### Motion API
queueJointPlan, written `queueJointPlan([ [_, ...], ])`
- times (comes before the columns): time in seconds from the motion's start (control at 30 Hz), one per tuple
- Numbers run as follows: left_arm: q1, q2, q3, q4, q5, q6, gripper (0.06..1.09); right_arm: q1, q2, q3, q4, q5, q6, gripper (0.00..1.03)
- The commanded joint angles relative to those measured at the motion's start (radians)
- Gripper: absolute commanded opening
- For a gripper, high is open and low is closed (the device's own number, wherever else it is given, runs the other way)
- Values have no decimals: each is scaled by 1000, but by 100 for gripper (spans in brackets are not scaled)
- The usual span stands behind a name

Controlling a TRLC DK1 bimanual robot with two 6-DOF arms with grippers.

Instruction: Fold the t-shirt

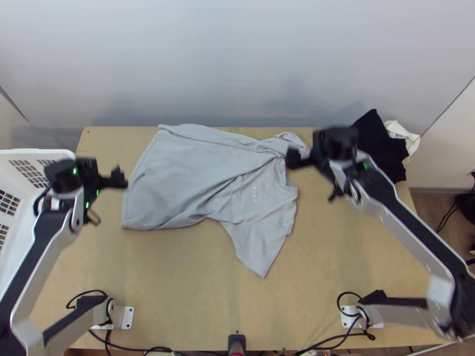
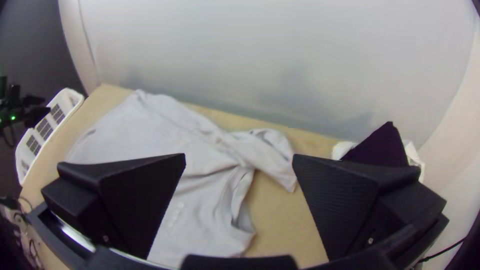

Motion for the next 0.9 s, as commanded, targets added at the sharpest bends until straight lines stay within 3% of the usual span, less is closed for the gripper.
queueJointPlan([
  [0.0, 22, -235, -152, -251, 79, 172, 104, 61, -242, -208, -163, -80, 51, 99],
  [0.07, 22, -238, -160, -313, 79, 199, 104, 52, -275, -232, -205, -115, 59, 99],
  [0.43, 88, -103, -214, -318, 82, 300, 104, 51, -404, -310, -416, -308, 79, 99],
  [0.5, 134, -57, -203, -323, 147, 311, 104, 54, -417, -321, -442, -334, 77, 99],
  [0.87, 203, 183, -79, -447, 268, 270, 103, 64, -466, -367, -473, -345, 57, 99],
])
